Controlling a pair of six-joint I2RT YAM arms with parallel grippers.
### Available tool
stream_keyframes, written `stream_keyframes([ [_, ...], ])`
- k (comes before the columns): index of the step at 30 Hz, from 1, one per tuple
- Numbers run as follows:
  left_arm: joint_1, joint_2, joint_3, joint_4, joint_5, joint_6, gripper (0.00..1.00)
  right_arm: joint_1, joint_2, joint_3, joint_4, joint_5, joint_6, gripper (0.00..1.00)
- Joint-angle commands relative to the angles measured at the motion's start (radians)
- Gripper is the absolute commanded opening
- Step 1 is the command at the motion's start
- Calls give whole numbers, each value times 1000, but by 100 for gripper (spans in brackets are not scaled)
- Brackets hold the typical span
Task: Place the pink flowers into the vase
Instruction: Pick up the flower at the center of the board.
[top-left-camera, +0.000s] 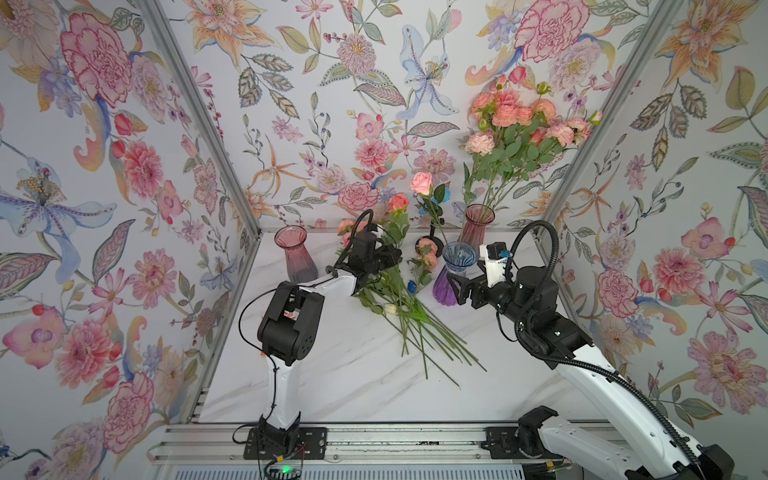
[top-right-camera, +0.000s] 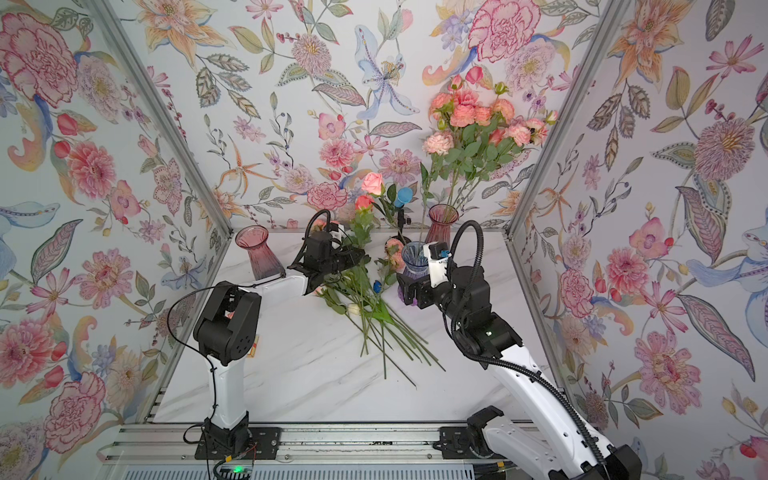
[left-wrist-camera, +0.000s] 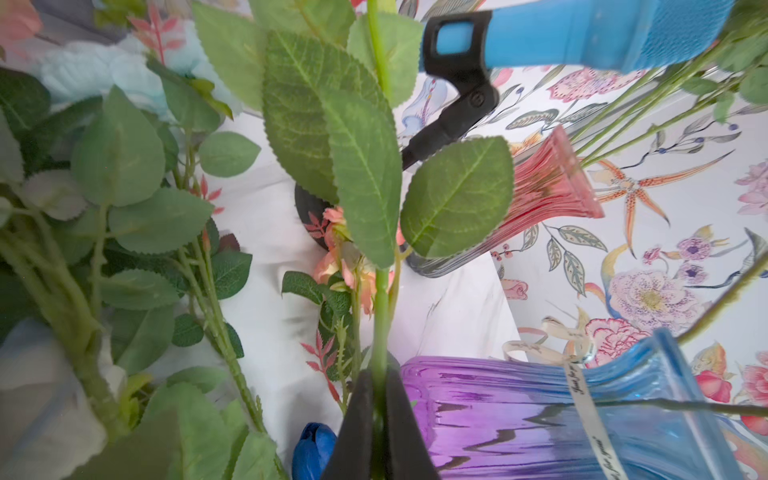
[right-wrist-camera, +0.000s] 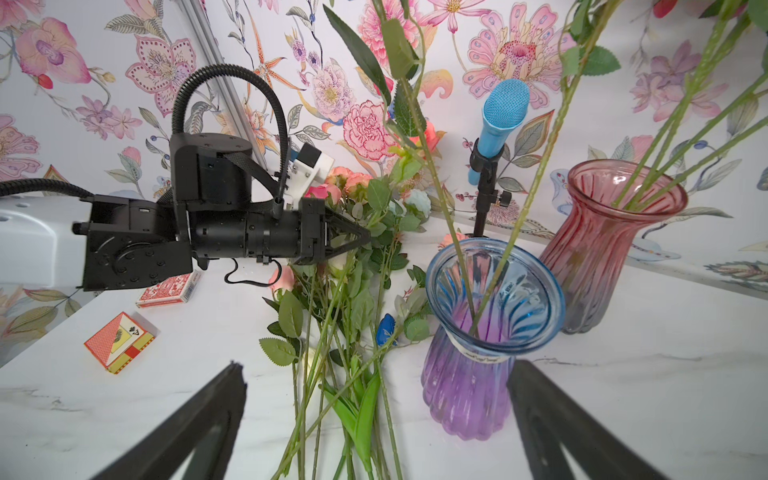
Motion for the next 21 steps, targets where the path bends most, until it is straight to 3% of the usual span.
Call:
stream_keyframes([
  [1,16,-79,-44,94,-4,-5,0,0,-15,11,7,-29,20,99],
  [16,61,-345,-219,255,-37,58,0,110,80,109,-11,-37,22,99],
  [21,62,-495,-325,293,-39,99,0,158,126,152,4,-23,22,99],
])
